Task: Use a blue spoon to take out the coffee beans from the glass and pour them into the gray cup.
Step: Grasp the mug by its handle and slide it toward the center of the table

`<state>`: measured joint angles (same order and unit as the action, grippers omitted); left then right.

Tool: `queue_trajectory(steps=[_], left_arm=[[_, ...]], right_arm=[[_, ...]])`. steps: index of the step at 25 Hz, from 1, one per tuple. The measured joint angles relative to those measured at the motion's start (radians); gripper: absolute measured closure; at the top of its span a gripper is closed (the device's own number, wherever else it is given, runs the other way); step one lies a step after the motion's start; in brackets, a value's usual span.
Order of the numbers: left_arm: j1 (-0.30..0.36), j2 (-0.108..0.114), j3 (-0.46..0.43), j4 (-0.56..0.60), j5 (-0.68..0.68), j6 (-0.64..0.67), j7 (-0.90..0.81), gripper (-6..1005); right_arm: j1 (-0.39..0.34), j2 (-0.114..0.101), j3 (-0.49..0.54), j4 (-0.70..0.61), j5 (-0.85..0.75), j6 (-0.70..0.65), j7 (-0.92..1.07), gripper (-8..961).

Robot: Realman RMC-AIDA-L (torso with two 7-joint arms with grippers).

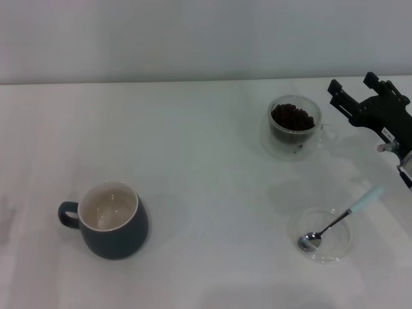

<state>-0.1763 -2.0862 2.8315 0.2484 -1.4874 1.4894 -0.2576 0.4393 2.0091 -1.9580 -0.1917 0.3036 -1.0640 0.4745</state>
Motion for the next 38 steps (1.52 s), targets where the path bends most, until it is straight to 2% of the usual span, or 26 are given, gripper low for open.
queue_trajectory(steps=[16,24,31,38], left_arm=[[0.059,0.003,0.012,-0.010,0.094,0.021,0.006,138],[0.110,0.008,0.012,-0.182,0.363,0.059,0.006,137],[0.086,0.006,0.012,-0.248,0.489,0.019,0.064,144],[0.029,0.005,0.012,-0.242,0.512,-0.064,0.073,148]], right_arm=[[-0.034,0.002,0.010,0.009,0.000,-0.030,0.046,95],[-0.038,0.002,0.011,0.009,0.003,-0.030,0.047,96],[-0.032,0.002,0.011,0.009,-0.004,-0.025,0.042,96],[-0.032,0.003,0.012,0.009,-0.004,-0.024,0.040,97]])
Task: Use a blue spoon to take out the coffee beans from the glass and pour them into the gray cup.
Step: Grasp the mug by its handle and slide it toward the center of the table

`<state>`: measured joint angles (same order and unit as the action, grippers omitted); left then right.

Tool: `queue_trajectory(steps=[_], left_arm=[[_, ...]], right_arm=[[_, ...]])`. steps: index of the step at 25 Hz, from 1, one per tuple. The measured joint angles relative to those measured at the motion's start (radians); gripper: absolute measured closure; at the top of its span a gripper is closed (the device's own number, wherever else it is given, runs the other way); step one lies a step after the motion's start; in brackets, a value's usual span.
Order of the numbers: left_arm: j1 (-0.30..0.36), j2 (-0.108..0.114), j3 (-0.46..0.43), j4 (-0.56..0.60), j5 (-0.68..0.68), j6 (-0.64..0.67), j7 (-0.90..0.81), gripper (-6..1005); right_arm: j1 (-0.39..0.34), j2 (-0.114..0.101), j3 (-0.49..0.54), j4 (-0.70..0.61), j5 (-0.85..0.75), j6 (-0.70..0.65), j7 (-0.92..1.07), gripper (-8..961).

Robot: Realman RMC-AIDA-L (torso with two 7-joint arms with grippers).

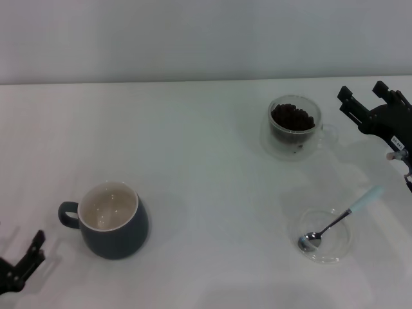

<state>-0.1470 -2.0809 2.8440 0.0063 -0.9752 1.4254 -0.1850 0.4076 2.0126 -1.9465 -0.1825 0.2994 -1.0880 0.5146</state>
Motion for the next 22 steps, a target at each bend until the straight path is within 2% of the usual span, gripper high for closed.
queue_trajectory(steps=[22], left_arm=[[-0.124,0.000,0.000,0.003,0.044,-0.142,0.001,152]], right_arm=[[0.003,0.001,0.000,-0.007,0.007,0.000,-0.002,100]])
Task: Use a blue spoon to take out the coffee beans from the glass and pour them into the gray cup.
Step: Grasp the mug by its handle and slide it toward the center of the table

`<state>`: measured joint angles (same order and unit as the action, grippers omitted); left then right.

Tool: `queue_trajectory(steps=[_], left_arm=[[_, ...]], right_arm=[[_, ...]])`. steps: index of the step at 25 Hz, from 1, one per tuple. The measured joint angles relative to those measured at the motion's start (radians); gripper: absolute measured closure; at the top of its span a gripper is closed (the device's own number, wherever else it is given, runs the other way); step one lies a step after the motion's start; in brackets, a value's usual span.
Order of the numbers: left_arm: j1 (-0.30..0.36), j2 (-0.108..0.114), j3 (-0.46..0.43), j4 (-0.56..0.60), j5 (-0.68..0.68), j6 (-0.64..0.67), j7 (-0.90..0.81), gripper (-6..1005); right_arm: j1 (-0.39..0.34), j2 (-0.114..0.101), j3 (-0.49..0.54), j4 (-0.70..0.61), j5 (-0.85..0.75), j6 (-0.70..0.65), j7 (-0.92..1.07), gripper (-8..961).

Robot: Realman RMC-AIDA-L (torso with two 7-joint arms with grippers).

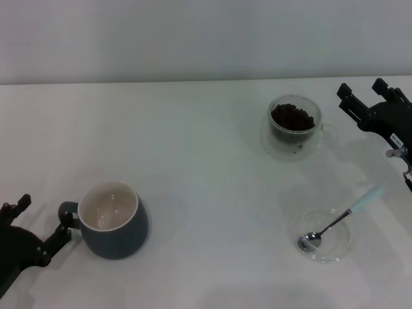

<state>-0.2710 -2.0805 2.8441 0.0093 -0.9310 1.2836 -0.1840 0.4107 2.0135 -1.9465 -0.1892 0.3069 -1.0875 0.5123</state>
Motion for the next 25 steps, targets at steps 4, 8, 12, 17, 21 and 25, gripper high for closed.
queue_trajectory(steps=[4,8,12,17,21,25], left_arm=[[-0.018,0.000,-0.001,0.000,-0.001,-0.023,0.000,187],[-0.027,-0.002,-0.002,0.000,-0.002,-0.040,0.010,221],[-0.027,-0.002,-0.002,0.019,-0.005,-0.044,0.064,256],[-0.032,-0.003,-0.004,0.033,-0.005,-0.064,0.118,324],[-0.034,-0.002,-0.008,0.060,-0.005,-0.068,0.155,461],[-0.040,-0.004,-0.008,0.070,-0.006,-0.072,0.166,640]], right_arm=[[0.000,0.000,0.000,-0.002,0.001,0.000,0.002,100],[0.001,0.001,0.001,-0.003,0.002,-0.006,0.006,101],[0.002,0.001,0.005,-0.004,0.010,-0.006,0.007,101],[0.004,0.001,0.010,-0.004,0.013,-0.006,0.007,102],[0.002,0.001,0.014,-0.004,0.014,-0.006,0.008,102],[0.002,0.001,0.014,-0.004,0.014,-0.003,0.008,103]])
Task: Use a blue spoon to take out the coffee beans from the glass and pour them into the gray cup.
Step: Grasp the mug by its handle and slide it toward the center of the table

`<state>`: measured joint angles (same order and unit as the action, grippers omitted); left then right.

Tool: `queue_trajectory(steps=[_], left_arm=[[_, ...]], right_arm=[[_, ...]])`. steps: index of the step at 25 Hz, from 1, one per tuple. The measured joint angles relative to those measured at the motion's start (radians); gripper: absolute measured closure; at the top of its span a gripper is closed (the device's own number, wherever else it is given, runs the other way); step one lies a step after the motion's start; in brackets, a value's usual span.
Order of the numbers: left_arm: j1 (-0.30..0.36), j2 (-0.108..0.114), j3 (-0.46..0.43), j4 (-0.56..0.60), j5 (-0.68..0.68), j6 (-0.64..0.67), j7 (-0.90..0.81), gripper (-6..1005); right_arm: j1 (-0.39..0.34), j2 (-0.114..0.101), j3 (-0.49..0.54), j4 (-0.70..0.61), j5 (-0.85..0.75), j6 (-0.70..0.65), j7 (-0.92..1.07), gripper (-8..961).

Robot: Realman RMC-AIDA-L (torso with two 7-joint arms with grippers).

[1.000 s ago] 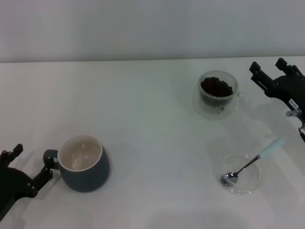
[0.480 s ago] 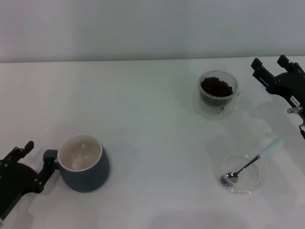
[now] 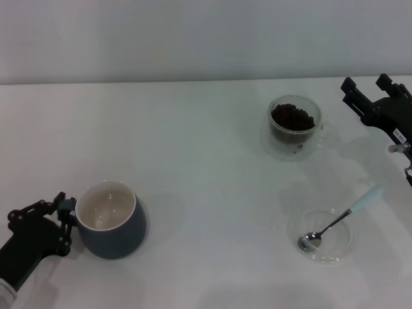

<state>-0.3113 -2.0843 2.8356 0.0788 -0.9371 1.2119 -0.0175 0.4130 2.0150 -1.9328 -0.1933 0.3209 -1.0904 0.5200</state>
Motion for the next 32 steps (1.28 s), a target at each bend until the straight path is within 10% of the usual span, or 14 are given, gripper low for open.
queue_trajectory(steps=[5,32], left_arm=[[-0.001,0.000,0.001,0.028,0.000,-0.011,0.002,907],[-0.046,-0.005,0.007,0.186,0.009,-0.123,0.004,898]], right_arm=[[0.000,0.001,0.000,0.000,0.000,0.003,-0.001,103],[0.000,-0.002,-0.004,0.010,-0.008,0.004,-0.014,106]])
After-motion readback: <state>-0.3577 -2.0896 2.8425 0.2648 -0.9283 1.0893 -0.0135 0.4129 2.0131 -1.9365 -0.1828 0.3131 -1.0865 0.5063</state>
